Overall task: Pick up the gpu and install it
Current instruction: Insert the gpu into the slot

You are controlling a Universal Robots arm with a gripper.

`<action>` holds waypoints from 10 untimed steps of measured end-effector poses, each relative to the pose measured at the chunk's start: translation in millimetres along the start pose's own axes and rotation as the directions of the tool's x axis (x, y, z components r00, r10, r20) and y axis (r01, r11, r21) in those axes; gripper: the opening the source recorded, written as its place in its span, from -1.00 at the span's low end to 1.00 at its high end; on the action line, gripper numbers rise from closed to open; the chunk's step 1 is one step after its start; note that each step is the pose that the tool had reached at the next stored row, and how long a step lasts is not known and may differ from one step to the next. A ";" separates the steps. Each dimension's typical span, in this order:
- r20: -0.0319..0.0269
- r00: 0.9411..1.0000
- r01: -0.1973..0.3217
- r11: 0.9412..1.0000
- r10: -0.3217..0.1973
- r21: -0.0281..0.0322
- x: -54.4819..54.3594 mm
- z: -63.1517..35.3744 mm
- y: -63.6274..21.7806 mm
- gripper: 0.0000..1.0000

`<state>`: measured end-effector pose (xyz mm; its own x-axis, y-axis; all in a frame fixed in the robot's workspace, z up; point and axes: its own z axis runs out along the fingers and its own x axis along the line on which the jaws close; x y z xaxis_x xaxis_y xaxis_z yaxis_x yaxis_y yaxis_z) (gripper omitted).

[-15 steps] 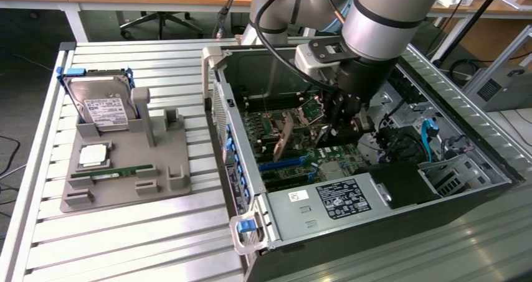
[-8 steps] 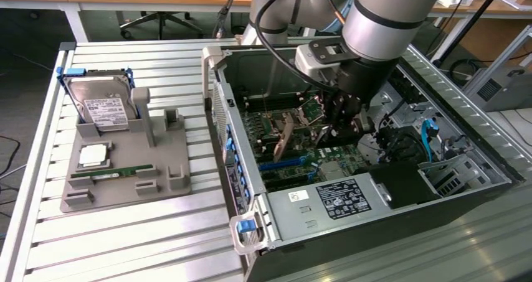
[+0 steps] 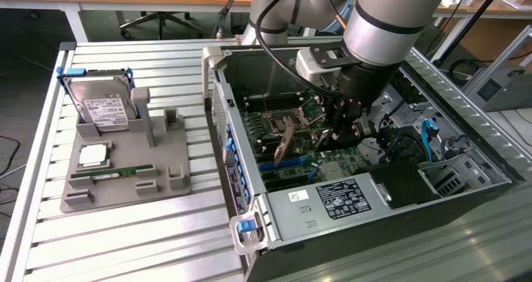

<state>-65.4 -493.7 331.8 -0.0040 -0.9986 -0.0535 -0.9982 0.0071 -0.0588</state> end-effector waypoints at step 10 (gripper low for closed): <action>0.000 1.000 0.000 1.000 0.000 0.000 0.0 0.4 0.2 -0.47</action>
<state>-65.5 -493.7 331.4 -0.0040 -0.9986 -0.0535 -0.9982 0.0071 -0.0588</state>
